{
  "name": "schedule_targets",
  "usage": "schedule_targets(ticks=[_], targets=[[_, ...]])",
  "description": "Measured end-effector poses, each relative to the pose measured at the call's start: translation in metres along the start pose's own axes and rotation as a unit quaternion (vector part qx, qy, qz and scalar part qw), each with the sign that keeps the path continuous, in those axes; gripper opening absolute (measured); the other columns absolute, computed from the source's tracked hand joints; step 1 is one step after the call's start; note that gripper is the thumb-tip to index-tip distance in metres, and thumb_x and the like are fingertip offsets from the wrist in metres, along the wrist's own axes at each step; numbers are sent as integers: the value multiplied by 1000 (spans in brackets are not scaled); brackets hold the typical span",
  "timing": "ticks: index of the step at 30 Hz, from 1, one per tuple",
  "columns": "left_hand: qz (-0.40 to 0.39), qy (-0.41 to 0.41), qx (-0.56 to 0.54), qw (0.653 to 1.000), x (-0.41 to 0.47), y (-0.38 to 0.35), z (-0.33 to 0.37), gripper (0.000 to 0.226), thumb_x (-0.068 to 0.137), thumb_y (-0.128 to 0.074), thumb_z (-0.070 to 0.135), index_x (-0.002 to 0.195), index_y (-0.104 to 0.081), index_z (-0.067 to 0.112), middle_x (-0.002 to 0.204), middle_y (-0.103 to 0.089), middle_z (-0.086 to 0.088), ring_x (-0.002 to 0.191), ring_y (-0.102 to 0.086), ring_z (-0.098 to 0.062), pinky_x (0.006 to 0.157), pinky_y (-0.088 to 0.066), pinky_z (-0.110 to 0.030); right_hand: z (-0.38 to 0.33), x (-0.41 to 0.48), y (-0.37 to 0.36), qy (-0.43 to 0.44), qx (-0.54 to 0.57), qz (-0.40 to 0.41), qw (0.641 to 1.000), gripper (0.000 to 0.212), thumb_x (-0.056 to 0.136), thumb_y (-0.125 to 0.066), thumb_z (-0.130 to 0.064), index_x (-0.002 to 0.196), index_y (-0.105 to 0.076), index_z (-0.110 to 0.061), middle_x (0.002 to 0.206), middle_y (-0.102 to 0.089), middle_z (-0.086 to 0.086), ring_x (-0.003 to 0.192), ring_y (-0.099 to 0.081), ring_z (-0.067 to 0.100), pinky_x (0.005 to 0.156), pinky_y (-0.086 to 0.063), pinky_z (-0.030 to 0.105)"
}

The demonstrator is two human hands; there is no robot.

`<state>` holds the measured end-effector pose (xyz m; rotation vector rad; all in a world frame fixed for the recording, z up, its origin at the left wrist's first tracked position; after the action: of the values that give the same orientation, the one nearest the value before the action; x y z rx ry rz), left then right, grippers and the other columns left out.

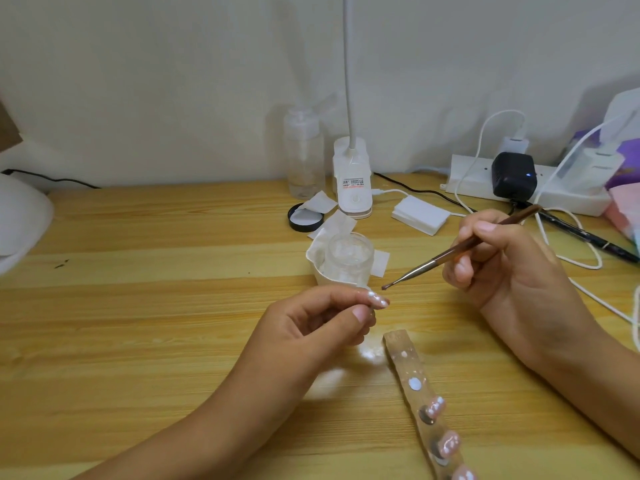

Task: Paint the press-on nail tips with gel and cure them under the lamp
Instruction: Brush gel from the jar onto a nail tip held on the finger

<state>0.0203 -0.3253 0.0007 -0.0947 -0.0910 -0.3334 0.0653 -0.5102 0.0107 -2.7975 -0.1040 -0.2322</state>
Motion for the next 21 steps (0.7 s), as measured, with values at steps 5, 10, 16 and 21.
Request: schedule_targets(ticks=[5,10,16,21], targets=[[5,2,5,1000,0,1,-1,18,84,-63,18,93,-78,21,84,-72,7,77,-62,-1,72,-48,-11,1,-1,-3,-6,-15,-11,1000,21,87,-52,-22,71,-65,-24,57,-55,0,54,-54,11,55,-48,19],[2,10,7,1000,0,0,-3,18,84,-63,18,94,-77,20,93,-75,6,82,-65,-2,74,-49,-12,2,-2,-5,-13,-29,-18,999,23,86,-48,-19,69,-63,-23,51,-51,1,51,-50,13,54,-46,21],[25,28,-27,999,1,5,-7,16,80,-67,21,90,-78,24,88,-75,0,79,-67,-4,72,-50,-13,3,-2,-8,-24,-11,-27,999,20,83,-47,-19,67,-58,-19,50,-45,1,50,-45,14,50,-44,21],[36,36,-44,998,0,5,-8,12,73,-72,18,79,-77,28,88,-75,5,79,-68,-2,68,-51,-12,1,-2,-6,-23,18,-29,999,24,82,-43,-18,68,-62,-20,58,-51,2,57,-51,13,57,-48,20]])
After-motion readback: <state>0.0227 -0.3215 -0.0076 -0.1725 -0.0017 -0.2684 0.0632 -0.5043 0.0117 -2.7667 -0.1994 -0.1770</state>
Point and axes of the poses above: each hand's wrist, its own x-axis towards the middle knuckle, its own y-axis out of the back of the hand, z = x × y, the point moved 10 cm from there along x, towards the middle knuckle
